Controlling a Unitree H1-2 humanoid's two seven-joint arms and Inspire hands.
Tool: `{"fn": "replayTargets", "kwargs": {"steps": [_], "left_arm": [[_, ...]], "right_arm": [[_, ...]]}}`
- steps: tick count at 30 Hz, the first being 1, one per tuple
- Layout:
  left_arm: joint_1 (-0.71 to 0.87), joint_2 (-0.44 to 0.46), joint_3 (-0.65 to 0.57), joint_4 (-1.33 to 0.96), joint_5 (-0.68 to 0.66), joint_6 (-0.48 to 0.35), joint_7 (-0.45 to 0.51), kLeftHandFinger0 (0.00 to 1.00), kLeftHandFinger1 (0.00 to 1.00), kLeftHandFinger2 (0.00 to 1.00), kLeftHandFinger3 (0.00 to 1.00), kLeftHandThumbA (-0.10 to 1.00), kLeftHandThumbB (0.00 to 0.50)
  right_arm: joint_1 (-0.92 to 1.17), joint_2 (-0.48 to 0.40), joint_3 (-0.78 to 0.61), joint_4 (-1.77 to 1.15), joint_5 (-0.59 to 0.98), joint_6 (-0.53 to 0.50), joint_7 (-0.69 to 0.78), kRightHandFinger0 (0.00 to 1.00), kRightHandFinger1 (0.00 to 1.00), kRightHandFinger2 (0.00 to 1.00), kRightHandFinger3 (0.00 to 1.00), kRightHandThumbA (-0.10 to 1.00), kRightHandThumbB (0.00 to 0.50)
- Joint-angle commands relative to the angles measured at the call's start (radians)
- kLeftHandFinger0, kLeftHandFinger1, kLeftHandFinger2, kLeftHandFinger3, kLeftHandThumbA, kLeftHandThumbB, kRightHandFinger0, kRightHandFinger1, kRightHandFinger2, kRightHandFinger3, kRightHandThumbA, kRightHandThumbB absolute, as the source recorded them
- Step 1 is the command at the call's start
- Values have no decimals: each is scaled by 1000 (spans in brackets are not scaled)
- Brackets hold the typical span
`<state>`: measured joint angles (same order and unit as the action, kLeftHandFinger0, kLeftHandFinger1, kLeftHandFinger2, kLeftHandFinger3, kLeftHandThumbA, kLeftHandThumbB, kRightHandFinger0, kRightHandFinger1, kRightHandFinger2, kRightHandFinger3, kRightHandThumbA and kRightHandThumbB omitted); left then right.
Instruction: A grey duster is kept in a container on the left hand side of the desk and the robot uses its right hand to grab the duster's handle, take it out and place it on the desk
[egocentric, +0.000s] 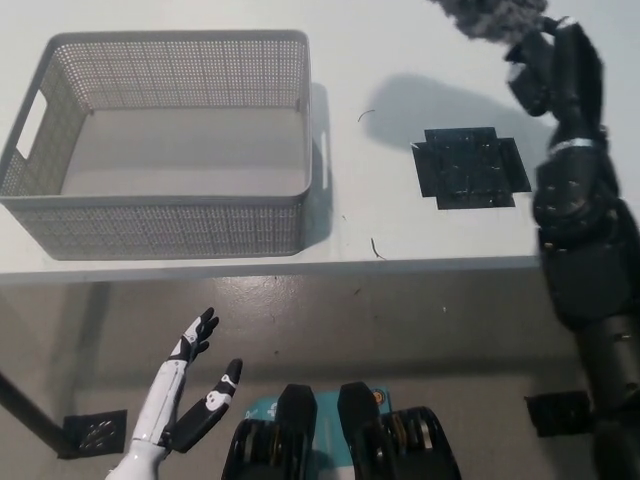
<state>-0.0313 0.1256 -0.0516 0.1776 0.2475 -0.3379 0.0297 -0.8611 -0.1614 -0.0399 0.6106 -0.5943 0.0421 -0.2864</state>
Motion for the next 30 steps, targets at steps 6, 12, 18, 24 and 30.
{"fn": "replayTargets", "kwargs": {"steps": [6, 12, 18, 24, 30], "left_arm": [[6, 17, 8, -40, -7, 3, 0, 1000, 1000, 1000, 1000, 604, 4], [2, 20, 10, -29, 7, -10, 13, 1000, 1000, 1000, 1000, 616, 7], [3, 17, 10, -38, -6, 8, 4, 1000, 1000, 1000, 1000, 623, 1], [1, 16, 10, -43, 3, 10, 9, 1000, 1000, 1000, 1000, 606, 0], [-7, 16, 12, -39, -8, 10, 6, 1000, 1000, 1000, 1000, 586, 8]], "right_arm": [[7, -163, 105, 80, -47, -100, -111, 0, 244, 704, 740, -100, 177], [11, -209, 125, 120, -19, -137, -114, 0, 249, 702, 674, -100, 158], [0, -240, 189, 168, -61, -179, -157, 0, 326, 747, 765, -100, 176], [-38, -272, 299, 205, -155, -167, -193, 0, 286, 733, 754, -100, 212], [-92, -315, 473, 229, -303, -122, -203, 0, 322, 785, 669, -100, 197]]}}
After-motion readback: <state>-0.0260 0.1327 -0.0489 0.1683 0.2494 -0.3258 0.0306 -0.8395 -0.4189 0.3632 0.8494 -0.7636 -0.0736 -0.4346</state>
